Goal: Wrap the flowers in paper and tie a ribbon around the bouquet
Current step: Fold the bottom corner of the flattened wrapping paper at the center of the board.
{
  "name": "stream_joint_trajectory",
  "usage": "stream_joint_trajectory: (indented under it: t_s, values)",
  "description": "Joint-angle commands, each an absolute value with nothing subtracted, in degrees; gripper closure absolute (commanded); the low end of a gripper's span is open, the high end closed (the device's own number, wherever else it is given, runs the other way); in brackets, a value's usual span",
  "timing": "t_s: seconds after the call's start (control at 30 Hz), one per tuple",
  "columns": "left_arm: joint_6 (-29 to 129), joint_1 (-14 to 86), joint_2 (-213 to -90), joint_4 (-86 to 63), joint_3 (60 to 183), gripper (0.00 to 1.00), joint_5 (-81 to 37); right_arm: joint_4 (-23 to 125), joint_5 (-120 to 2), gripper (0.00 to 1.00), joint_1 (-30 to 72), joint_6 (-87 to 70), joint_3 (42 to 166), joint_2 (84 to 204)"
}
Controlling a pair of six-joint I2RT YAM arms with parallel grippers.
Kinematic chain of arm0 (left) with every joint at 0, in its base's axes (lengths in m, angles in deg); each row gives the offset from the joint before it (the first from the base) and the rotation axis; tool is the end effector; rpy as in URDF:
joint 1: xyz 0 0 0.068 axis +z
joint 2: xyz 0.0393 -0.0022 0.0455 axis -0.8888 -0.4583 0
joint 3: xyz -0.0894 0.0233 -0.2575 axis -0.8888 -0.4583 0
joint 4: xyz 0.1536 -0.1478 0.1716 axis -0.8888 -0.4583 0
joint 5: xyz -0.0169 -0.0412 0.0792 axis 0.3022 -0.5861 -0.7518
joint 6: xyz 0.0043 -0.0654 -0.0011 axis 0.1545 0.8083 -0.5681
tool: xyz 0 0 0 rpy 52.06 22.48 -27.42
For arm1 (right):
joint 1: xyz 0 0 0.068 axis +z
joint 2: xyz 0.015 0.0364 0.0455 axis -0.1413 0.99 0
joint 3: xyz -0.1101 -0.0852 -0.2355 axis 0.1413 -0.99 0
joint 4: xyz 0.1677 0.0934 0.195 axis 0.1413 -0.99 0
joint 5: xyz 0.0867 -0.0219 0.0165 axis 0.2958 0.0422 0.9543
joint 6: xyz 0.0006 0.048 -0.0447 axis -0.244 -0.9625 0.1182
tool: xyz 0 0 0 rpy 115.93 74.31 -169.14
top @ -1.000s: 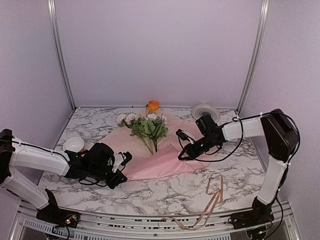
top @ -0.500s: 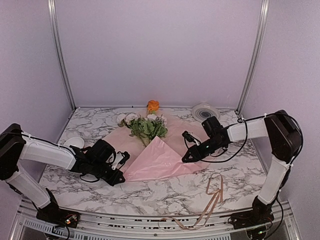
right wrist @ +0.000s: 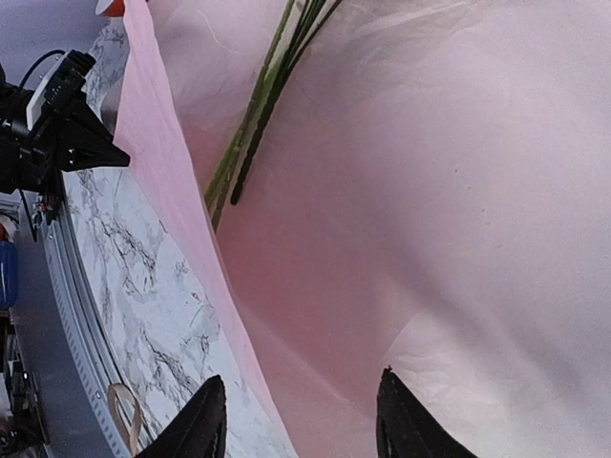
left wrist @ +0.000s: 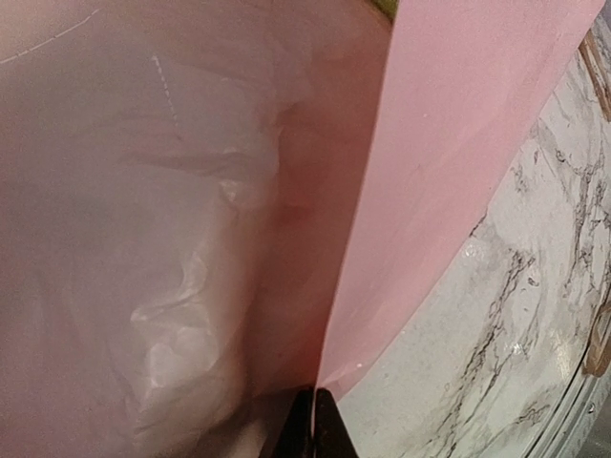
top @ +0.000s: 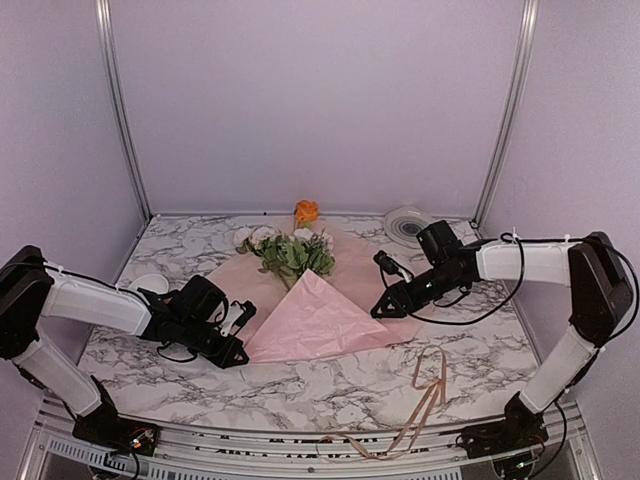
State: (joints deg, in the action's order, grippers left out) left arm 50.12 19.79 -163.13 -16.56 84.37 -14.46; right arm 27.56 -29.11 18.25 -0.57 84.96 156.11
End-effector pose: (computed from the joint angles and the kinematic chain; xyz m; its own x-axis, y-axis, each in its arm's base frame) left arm 0.1986 -0.2041 0.1134 -0.7386 0.4184 -0.5286 0.6357 0.6934 -0.3393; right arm 0.2848 0.1764 0.1708 -0.7693 -0.4014 -0.4971 -0.6347 0.5696 0.5222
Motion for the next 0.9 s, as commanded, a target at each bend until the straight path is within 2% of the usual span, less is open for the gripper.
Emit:
stream_joint_trajectory:
  t_s: [0.0,0.27,0.4,0.47,0.5,0.77,0.8,0.87]
  values:
    - [50.9,21.3,-164.7,-19.2,84.2,1.00,-13.9,22.7,-29.6,0.49,17.9,-2.0,84.0,154.5]
    - [51.0,22.0,-165.1,-18.5,83.6,1.00,-12.2,22.3,-28.1,0.39,18.6,-2.6,80.4,151.4]
    - [51.1,22.2,-165.1,-18.4,83.5,1.00,-11.9,22.9,-31.4,0.38,18.9,-3.4,79.6,152.0]
    - [51.2,22.5,-165.2,-18.3,83.4,1.00,-11.8,23.5,-32.8,0.41,18.9,-3.8,79.6,153.6]
    - [51.3,22.6,-165.3,-18.3,83.5,1.00,-11.7,24.0,-33.0,0.45,18.9,-3.9,79.5,154.5]
    - [51.8,23.4,-165.6,-18.3,83.2,1.00,-11.0,26.7,-32.1,0.96,17.6,-3.8,79.9,157.7]
    - [51.8,23.4,-165.7,-18.3,83.1,1.00,-10.8,26.7,-32.2,1.00,17.3,-3.7,80.2,158.0]
    - [52.0,23.4,-166.0,-18.4,83.1,1.00,-10.4,26.3,-33.0,1.00,16.8,-3.4,81.3,158.8]
